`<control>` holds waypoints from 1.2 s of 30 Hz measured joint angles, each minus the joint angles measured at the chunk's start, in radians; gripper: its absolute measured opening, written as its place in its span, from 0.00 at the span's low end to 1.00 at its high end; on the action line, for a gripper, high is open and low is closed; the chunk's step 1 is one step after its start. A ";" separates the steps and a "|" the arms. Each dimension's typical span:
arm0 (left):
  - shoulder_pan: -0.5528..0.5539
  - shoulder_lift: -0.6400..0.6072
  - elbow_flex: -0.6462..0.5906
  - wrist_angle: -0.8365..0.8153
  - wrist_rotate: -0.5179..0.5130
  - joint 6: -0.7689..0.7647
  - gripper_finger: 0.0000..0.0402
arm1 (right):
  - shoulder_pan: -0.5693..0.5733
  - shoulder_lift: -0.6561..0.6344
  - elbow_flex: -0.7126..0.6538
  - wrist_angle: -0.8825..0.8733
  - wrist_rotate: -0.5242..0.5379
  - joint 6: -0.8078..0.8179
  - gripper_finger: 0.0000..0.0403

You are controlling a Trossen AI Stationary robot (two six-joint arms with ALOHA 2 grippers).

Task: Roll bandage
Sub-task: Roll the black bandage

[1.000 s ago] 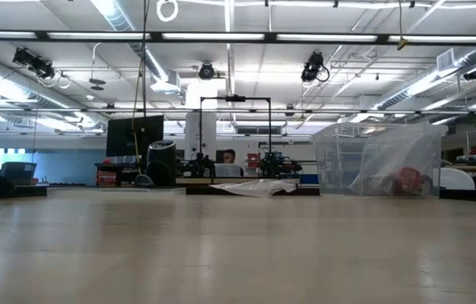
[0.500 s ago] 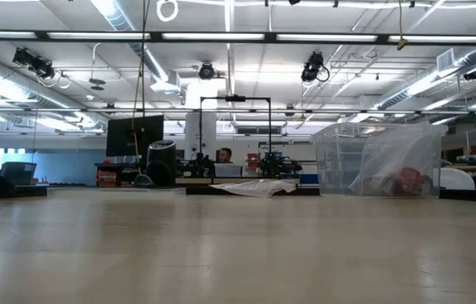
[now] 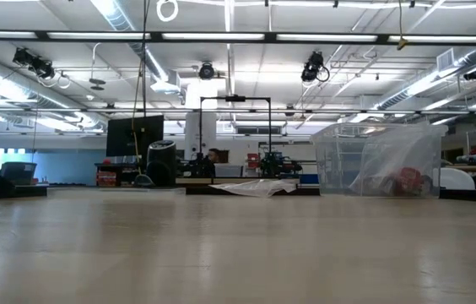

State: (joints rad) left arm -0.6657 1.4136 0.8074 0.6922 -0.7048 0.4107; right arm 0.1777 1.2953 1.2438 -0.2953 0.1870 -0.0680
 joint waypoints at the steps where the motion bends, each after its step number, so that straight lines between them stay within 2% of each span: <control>1: -0.003 0.000 0.000 0.002 -0.016 0.000 0.05 | 0.006 -0.019 0.000 -0.051 0.014 0.009 0.68; 3: -0.011 0.000 0.000 0.005 -0.051 0.006 0.05 | 0.021 -0.057 -0.022 -0.094 0.035 0.038 0.67; 6: -0.019 0.000 0.000 0.006 -0.061 0.023 0.05 | 0.071 -0.113 -0.143 -0.012 0.023 0.105 0.65; 9: -0.024 0.000 0.000 0.014 -0.065 0.032 0.05 | 0.139 -0.143 -0.330 0.210 0.018 0.147 0.63; 12: -0.024 0.000 0.000 0.019 -0.088 0.032 0.05 | 0.196 -0.129 -0.504 0.541 0.020 0.192 0.63; 16: -0.022 0.000 0.000 0.024 -0.090 0.030 0.05 | 0.224 -0.068 -0.619 0.841 0.093 0.212 0.62; 20: -0.022 0.000 0.000 0.043 -0.104 0.030 0.05 | 0.216 -0.007 -0.625 0.949 0.056 0.205 0.60; 28: -0.021 0.000 0.000 0.043 -0.113 0.033 0.05 | 0.177 0.114 -0.551 0.964 0.040 0.176 0.59; 31: -0.021 0.000 0.000 0.048 -0.126 0.053 0.05 | 0.159 0.158 -0.521 0.971 -0.011 0.179 0.58; 34: -0.021 0.000 0.000 0.051 -0.140 0.060 0.05 | 0.151 0.199 -0.498 0.969 -0.022 0.180 0.53; 36: -0.021 0.000 -0.001 0.057 -0.168 0.081 0.05 | 0.151 0.216 -0.489 0.976 -0.024 0.179 0.45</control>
State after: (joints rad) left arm -0.6865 1.4136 0.8066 0.7496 -0.8725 0.4919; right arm 0.3290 1.5115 0.7544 0.6805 0.1635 0.1112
